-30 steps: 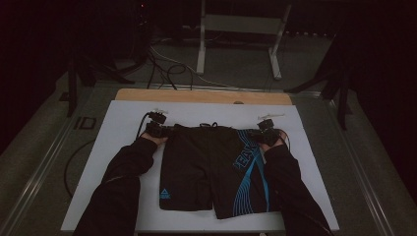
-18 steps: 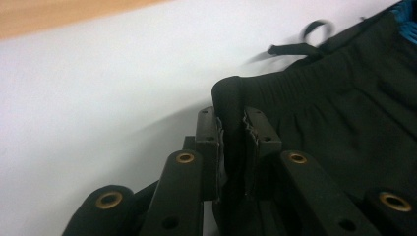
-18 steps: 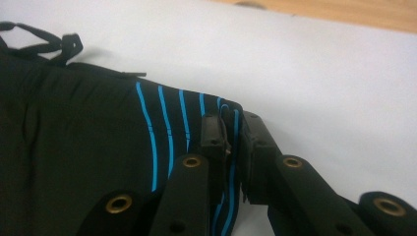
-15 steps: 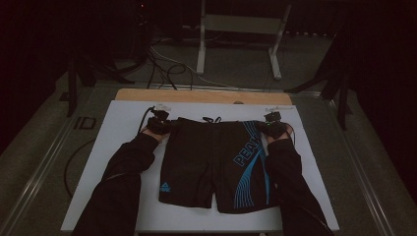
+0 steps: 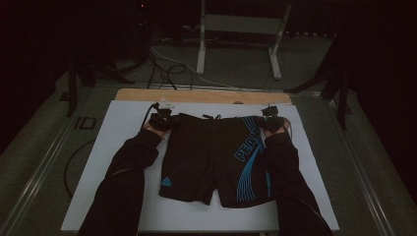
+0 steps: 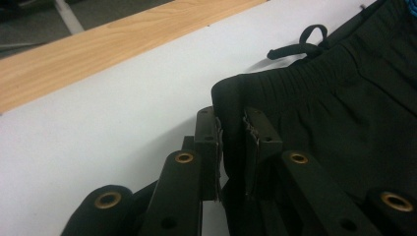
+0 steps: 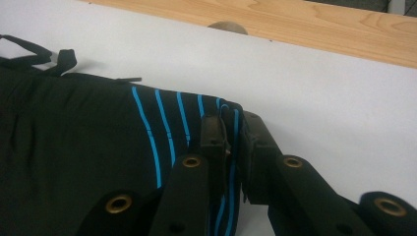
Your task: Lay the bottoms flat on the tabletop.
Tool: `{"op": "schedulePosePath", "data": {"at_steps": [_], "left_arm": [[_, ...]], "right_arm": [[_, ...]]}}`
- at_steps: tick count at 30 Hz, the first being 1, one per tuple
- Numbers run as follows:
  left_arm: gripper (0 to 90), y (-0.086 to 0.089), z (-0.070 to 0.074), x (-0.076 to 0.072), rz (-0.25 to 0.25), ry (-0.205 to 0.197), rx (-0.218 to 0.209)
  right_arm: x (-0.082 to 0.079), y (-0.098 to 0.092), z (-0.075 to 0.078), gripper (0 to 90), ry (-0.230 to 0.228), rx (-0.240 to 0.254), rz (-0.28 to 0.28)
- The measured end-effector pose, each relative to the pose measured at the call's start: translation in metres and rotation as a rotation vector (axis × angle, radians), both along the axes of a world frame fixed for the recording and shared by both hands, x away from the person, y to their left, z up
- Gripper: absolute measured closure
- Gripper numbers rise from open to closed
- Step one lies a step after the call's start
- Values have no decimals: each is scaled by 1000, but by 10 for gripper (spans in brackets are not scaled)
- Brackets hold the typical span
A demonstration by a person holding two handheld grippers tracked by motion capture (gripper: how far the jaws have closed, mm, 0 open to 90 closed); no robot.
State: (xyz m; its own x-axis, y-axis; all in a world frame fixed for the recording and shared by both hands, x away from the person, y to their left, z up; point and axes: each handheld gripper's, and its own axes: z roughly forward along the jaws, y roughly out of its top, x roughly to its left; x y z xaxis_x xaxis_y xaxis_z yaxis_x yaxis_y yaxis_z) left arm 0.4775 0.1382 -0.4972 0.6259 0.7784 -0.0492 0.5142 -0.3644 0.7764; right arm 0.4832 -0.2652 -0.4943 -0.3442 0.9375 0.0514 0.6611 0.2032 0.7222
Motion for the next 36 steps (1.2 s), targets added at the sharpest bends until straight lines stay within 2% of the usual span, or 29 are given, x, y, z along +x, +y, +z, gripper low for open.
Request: {"op": "schedulePosePath", "data": {"at_steps": [5, 8, 12, 14, 15, 20, 21, 22, 23, 24, 25, 26, 27, 28, 31, 32, 33, 34, 35, 36], "left_arm": [[789, -2, -1, 3, 7, -15, 8], [784, -4, -3, 5, 3, -20, 32], [784, -6, -5, 7, 16, -6, 42], [779, -6, -7, 7, 23, -2, 48], [778, -6, -8, 7, 26, 3, 44], [710, -6, -11, 7, 43, 24, 44], [644, -5, -11, 7, 42, 36, 40], [644, -4, -11, 7, 48, 36, 50], [513, -4, -10, 7, 63, 29, 42], [513, -3, -8, 7, 74, 29, 37], [444, -3, -8, 7, 74, 29, 37], [444, 0, -5, 7, 101, 40, 2], [285, 1, -3, 6, 103, 44, -6], [202, 1, -2, 5, 92, 45, -10], [158, 1, 2, 2, 64, 54, -19], [158, 2, 6, -2, 40, 66, -46], [116, 2, 8, -3, 25, 72, -54], [116, 1, 10, -6, 3, 80, -65], [72, -1, 15, -15, -50, 89, -86], [53, -1, 15, -15, -50, 89, -86]], "right_arm": [[5, 1, -3, 817, 0, -12, -20], [7, 1, -4, 816, 9, -17, -23], [12, 1, -5, 814, 17, -1, -36], [13, 2, -5, 810, 21, -9, -39], [13, 3, -6, 807, 17, 8, -47], [14, 3, -7, 787, 21, -4, -45], [14, 1, -8, 703, 37, 15, -48], [14, 1, -8, 703, 37, 15, -48], [13, 0, -6, 551, 25, 31, -45], [13, 0, -6, 551, 25, 31, -45], [13, 0, -6, 551, 25, 31, -45], [13, 0, -5, 484, 23, 34, -35], [11, 2, 0, 381, -2, 33, -20], [10, 4, 3, 293, -9, 50, -11], [9, 4, 5, 249, -9, 58, 1], [7, 6, 6, 199, -14, 75, 20], [2, 9, 12, 148, -29, 106, 52], [2, 9, 12, 148, -29, 106, 52], [-2, 11, 16, 133, -40, 117, 70], [-2, 11, 16, 133, -40, 117, 70]]}}
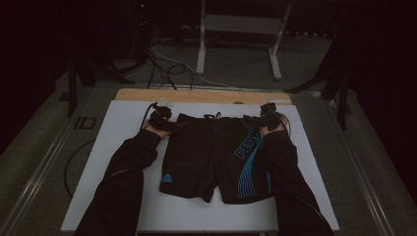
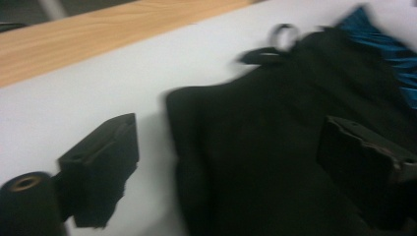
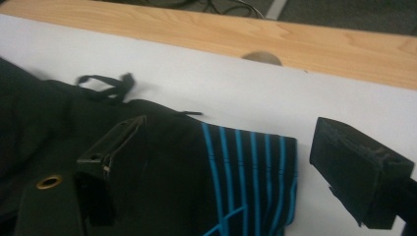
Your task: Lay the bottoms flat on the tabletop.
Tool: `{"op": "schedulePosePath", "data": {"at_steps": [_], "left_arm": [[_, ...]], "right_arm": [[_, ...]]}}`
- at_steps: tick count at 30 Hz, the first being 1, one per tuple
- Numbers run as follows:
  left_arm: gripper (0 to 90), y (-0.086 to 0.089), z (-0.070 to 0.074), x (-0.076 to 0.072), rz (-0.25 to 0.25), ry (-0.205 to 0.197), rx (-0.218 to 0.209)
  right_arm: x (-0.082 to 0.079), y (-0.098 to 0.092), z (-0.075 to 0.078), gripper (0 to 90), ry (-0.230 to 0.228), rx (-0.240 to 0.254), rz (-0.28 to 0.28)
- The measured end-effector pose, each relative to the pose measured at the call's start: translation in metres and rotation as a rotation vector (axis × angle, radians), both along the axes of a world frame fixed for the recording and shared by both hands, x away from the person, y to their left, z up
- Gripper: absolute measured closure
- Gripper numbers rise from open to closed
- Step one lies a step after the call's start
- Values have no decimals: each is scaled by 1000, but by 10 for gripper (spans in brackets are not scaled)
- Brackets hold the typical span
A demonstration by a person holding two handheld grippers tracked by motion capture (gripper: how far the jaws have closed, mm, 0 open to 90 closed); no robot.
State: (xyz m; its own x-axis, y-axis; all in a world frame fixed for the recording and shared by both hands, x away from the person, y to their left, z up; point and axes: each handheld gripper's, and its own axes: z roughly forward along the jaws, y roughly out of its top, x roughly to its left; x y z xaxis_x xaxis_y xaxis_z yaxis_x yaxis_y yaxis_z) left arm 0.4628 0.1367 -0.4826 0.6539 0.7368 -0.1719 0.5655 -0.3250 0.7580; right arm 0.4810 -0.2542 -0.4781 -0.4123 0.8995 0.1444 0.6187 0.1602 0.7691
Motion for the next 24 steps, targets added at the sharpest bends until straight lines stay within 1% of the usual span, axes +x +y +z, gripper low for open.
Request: {"op": "schedulePosePath", "data": {"at_steps": [1, 2, 3, 4, 5, 6, 7, 8, 9, 10, 11, 12, 13, 14, 15, 16, 17, 18, 19, 20, 21, 22, 23, 24], "left_arm": [[53, -2, 2, -6, -35, -3, -7], [38, -4, 4, -12, -58, -8, -11], [32, -4, 7, -17, -83, -7, -12], [32, -5, 9, -23, -102, -10, -26], [31, -6, 11, -30, -117, -14, -29], [31, -7, 13, -36, -139, -20, -25], [31, -8, 15, -43, -157, -19, -41], [37, -11, 19, -58, -191, -22, -38], [46, -11, 19, -58, -191, -22, -38], [47, -12, 21, -67, -216, -34, -32], [47, -13, 22, -75, -236, -33, -22], [50, -14, 24, -83, -260, -38, -26], [60, -14, 24, -83, -260, -38, -26], [60, -17, 29, -102, -303, -56, -36], [78, -18, 31, -111, -327, -63, -47], [117, -19, 33, -119, -347, -65, -56], [117, -21, 35, -128, -358, -75, -62], [144, -23, 37, -137, -377, -74, -80], [158, -25, 38, -145, -411, -72, -92], [163, -25, 38, -145, -411, -72, -92], [203, -34, 39, -170, -487, -88, -82], [217, -34, 39, -170, -487, -88, -82], [217, -38, 38, -179, -504, -102, -59], [261, -42, 38, -188, -529, -116, -46]], "right_arm": [[-2, 1, 2, 127, 1, 10, 21], [-6, 2, 4, 132, -14, -2, 29], [-12, 4, 8, 132, -25, 14, 49], [-12, 4, 8, 132, -25, 14, 49], [-19, 5, 12, 135, -46, 6, 52], [-19, 5, 12, 135, -46, 6, 52], [-23, 6, 14, 134, -45, 13, 63], [-31, 7, 17, 137, -58, 12, 68], [-31, 7, 17, 137, -58, 12, 68], [-38, 8, 20, 137, -60, 6, 81], [-38, 8, 20, 137, -60, 6, 81], [-42, 8, 21, 139, -69, 3, 85], [-42, 8, 21, 139, -69, 3, 85], [-46, 8, 23, 139, -65, 26, 95], [-54, 8, 25, 140, -71, 15, 109], [-62, 8, 26, 141, -68, 20, 128], [-62, 8, 26, 141, -68, 20, 128], [-65, 8, 27, 141, -69, 19, 129], [-69, 7, 27, 141, -67, 27, 139], [-69, 7, 27, 141, -67, 27, 139], [-80, 5, 27, 141, -62, 33, 149], [-80, 5, 27, 141, -62, 33, 149], [-83, 3, 27, 141, -63, 38, 154], [-87, 3, 27, 142, -65, 45, 154]]}}
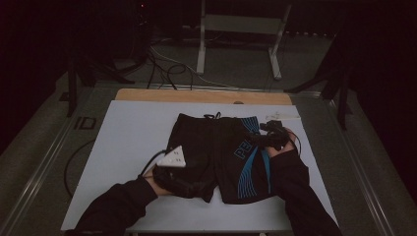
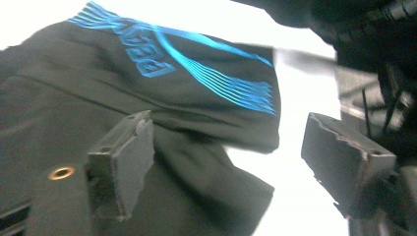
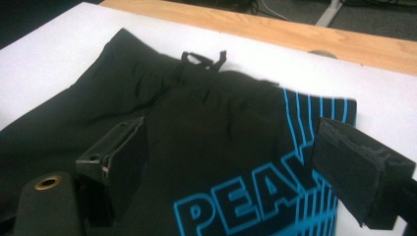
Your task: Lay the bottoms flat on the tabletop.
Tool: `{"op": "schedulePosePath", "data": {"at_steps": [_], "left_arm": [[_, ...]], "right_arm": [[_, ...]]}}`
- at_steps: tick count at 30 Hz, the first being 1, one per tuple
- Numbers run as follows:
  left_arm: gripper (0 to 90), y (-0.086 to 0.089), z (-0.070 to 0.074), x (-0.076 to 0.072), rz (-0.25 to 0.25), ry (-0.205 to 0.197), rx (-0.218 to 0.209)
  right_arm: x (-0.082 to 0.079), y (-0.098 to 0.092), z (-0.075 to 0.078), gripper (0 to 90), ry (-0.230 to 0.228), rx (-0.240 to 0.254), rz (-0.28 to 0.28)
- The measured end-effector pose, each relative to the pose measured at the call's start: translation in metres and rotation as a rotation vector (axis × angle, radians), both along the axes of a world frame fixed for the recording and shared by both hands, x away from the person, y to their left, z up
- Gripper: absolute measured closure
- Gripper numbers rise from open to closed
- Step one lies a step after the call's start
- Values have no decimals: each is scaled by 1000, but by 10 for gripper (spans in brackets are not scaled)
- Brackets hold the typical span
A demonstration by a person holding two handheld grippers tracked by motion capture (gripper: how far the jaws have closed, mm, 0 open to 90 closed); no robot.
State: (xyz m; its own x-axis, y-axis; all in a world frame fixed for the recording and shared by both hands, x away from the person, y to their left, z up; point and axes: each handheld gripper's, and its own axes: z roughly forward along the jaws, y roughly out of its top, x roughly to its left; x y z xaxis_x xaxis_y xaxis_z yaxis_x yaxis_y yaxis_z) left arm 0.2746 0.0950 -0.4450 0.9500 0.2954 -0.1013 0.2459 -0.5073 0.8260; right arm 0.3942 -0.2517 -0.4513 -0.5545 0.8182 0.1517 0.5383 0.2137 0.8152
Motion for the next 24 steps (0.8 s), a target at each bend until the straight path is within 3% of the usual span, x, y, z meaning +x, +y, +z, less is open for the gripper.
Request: {"op": "schedulePosePath", "data": {"at_steps": [2, 4, 6, 8, 9, 11, 12, 15, 16, 20, 21, 24], "left_arm": [[374, -7, -4, -14, -26, -19, 31], [395, -14, -12, -24, -67, -50, 78], [424, -23, -26, -32, -113, -106, 174], [471, -26, -31, -33, -120, -114, 191], [480, -31, -40, -33, -132, -144, 242], [529, -34, -44, -33, -140, -152, 264], [549, -38, -50, -31, -155, -157, 300], [617, -41, -55, -27, -151, -134, 303], [693, -43, -57, -26, -151, -128, 314], [770, -48, -63, -22, -150, -103, 323], [844, -49, -63, -22, -150, -110, 330], [884, -54, -61, -23, -150, -109, 328]], "right_arm": [[-11, -5, -2, 142, 5, 11, 4], [-14, -6, -4, 142, 9, 23, 4], [-21, -11, -10, 142, 26, 42, 7], [-23, -12, -12, 142, 36, 43, 9], [-25, -14, -16, 142, 46, 48, 7], [-26, -14, -18, 142, 51, 51, 11], [-26, -14, -18, 142, 47, 45, 10], [-27, -14, -16, 142, 41, 41, 12], [-27, -13, -15, 142, 36, 46, 15], [-28, -13, -14, 142, 27, 36, 16], [-28, -13, -14, 142, 25, 36, 19], [-30, -13, -15, 144, 25, 36, 20]]}}
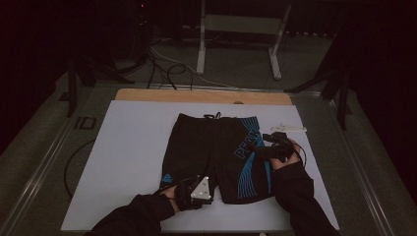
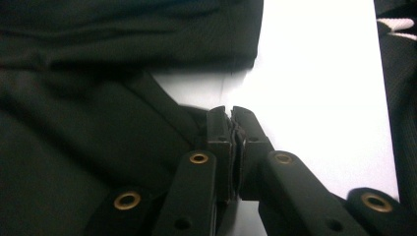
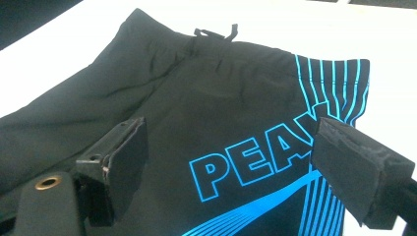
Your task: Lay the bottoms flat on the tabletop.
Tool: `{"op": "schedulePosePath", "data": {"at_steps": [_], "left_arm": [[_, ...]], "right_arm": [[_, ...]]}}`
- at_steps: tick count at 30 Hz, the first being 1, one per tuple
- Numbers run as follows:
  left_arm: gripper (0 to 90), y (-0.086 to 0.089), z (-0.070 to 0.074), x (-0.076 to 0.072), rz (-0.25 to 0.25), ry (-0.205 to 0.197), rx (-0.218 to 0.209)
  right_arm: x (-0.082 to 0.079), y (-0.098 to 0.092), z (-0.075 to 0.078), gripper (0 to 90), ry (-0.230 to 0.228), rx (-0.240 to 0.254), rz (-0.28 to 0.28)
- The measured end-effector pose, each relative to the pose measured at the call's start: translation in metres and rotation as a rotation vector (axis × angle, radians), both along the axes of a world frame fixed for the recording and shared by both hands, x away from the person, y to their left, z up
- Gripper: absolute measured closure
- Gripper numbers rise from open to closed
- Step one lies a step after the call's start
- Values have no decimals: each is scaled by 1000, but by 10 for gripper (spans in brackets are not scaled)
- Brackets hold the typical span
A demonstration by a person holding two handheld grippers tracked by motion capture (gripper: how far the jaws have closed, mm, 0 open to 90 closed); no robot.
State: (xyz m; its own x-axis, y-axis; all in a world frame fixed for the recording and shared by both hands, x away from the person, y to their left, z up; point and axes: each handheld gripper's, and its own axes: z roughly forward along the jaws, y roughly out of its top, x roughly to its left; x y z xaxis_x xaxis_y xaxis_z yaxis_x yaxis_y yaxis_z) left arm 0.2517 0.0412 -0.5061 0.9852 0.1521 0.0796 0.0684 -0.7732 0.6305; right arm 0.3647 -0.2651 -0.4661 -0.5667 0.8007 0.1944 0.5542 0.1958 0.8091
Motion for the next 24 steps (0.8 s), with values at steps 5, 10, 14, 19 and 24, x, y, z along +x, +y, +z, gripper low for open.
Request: {"op": "schedulePosePath", "data": {"at_steps": [5, 10, 14, 19, 24], "left_arm": [[897, -6, 10, -2, 28, 7, -87], [897, -12, 13, -5, 33, 19, -145], [895, -19, 4, -9, 24, 12, -102], [893, -24, -7, -11, 11, 9, -62], [866, -26, -8, -10, -8, 43, -62]], "right_arm": [[-2, -1, 1, 144, -4, 9, 1], [-4, 0, 4, 145, -15, 19, -3], [-4, 0, 4, 145, -15, 13, -3], [-5, -1, 4, 145, -16, 13, -3], [-6, 0, 3, 145, -12, 15, 0]]}}
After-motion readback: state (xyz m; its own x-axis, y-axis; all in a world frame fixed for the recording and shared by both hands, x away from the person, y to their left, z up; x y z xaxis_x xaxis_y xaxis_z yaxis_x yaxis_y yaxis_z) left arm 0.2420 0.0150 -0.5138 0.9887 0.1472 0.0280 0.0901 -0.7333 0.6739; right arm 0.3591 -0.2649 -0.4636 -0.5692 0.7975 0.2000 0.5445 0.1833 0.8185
